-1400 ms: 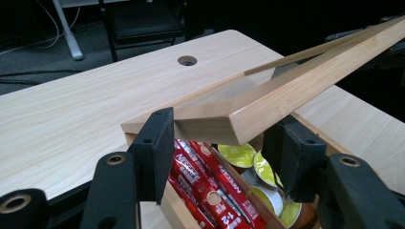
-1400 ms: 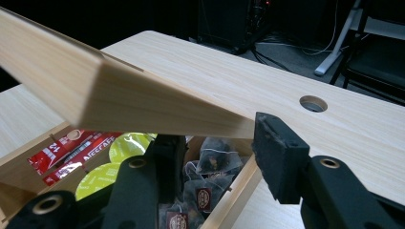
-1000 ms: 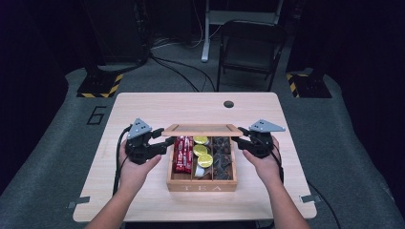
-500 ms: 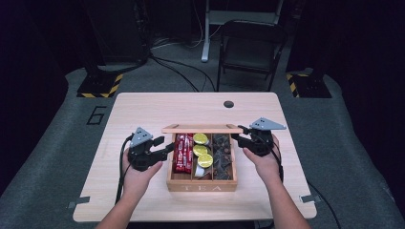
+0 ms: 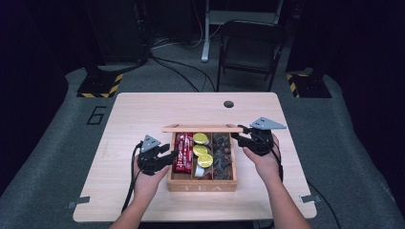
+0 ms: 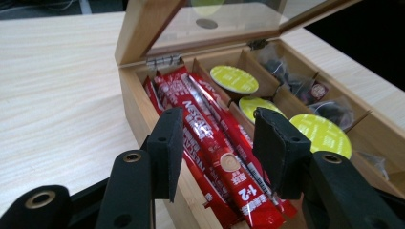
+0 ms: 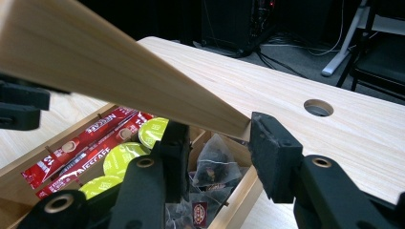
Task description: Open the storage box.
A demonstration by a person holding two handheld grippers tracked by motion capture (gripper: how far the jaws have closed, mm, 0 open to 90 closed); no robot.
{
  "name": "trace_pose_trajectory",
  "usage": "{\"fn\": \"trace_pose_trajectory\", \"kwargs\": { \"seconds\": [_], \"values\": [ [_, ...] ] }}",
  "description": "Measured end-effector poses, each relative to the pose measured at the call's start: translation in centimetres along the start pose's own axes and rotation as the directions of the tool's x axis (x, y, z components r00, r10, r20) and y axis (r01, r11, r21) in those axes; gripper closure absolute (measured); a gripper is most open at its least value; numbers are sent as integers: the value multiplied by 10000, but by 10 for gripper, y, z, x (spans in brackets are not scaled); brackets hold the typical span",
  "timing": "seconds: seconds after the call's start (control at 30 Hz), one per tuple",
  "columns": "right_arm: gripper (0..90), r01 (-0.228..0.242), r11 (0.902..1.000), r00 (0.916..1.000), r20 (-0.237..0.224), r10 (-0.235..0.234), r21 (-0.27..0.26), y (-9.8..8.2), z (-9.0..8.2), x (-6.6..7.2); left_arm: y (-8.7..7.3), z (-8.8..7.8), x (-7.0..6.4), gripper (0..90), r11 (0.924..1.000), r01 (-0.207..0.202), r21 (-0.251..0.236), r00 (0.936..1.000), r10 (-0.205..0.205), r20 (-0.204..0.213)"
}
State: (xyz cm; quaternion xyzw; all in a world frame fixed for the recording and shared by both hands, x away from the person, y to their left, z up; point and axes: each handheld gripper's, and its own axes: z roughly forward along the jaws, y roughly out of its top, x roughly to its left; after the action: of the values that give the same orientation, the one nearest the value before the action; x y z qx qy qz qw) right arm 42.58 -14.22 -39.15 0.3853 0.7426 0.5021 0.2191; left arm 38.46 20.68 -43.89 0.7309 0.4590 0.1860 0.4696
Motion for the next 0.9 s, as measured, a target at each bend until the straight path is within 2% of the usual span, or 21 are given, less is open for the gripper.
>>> {"fn": "trace_pose_trajectory", "kwargs": {
  "seconds": [0.43, 0.67, 0.7, 0.8, 0.9],
  "values": [
    [590, 10, 10000, 10000, -39, -10, 9, 0, 0, 0, -5, 20, -4, 541, 9995, 79, 318, 9999, -81, 64],
    [590, 25, 10000, 10000, -42, -25, -5, 0, 0, -1, -6, 30, -6, 541, 9986, 245, 461, 9996, -239, -120],
    [590, 26, 10000, 10000, -44, -26, -4, 0, 0, -1, -7, 31, -8, 541, 9979, 447, 467, 9990, -444, -67],
    [590, 29, 10000, 10000, -39, -29, 2, 0, 0, -1, -8, 35, -9, 541, 9980, 213, 600, 9996, -200, -219],
    [589, 33, 10000, 10000, -34, -33, 9, 0, 0, -1, -9, 40, -11, 564, 9965, 263, 788, 9989, -232, -400]
  ]
}}
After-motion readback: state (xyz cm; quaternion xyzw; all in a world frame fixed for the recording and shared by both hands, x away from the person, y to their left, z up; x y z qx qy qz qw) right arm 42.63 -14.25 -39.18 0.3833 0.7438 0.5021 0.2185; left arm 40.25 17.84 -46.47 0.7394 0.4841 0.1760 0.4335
